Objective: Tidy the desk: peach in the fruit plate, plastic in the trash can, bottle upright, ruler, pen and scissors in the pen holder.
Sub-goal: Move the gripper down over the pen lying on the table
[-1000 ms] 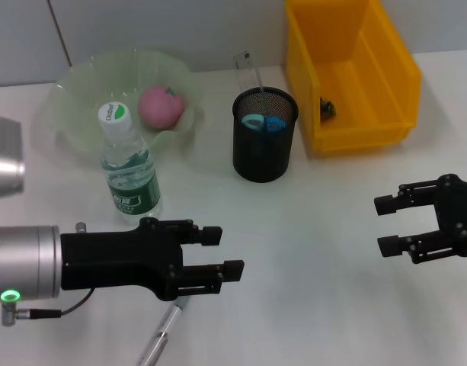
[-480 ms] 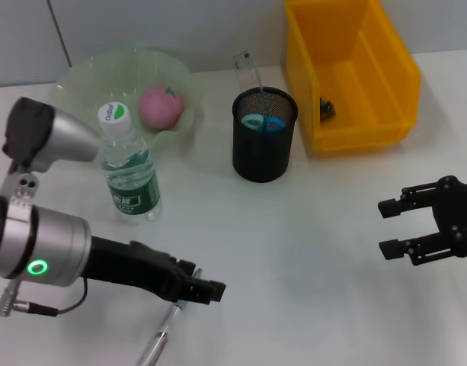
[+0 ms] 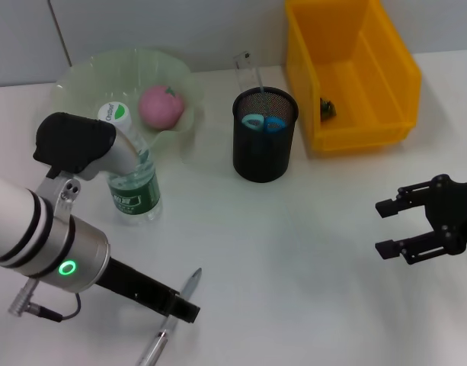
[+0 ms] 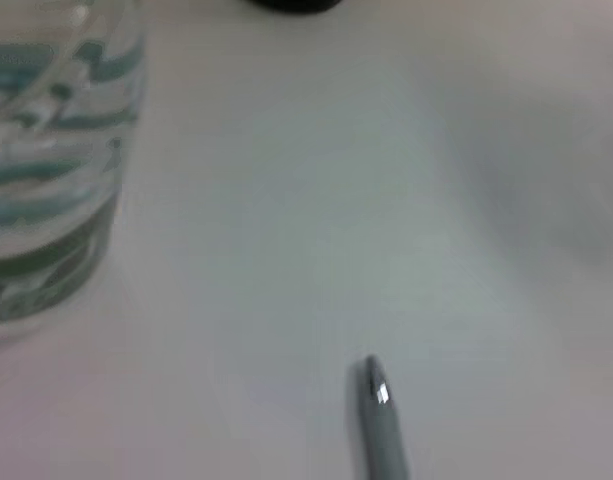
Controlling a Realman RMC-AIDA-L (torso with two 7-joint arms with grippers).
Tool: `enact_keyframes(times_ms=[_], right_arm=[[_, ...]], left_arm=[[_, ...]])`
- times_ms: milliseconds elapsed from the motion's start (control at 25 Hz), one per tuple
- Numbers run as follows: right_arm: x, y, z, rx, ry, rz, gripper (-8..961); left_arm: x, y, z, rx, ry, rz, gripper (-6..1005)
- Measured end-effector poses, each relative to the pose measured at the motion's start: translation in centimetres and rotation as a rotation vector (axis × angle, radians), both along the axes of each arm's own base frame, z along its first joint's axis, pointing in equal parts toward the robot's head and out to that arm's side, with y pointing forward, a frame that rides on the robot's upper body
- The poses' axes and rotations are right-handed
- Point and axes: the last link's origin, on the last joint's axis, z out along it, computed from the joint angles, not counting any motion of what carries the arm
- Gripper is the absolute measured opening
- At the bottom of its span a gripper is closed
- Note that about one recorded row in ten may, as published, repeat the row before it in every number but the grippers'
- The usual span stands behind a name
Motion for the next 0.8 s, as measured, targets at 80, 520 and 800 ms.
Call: enact_keyframes(times_ms=[80, 520, 800], right_arm=[[-0.1, 0.1, 0.0, 0.002, -0.002, 0.003, 730], [0.2, 0.4, 0.1, 0.024, -0.023, 0.003, 729], [0.1, 0.5, -0.2, 0.024, -0.023, 0.001, 729]], left_arm=[[0.1, 0.1, -0.2, -0.004, 0.032, 0.002, 658], [0.5, 0.2, -0.8, -0.047, 0.075, -0.012, 657], [0.8, 0.1, -1.3, -0.070, 0.092, -0.028, 654]])
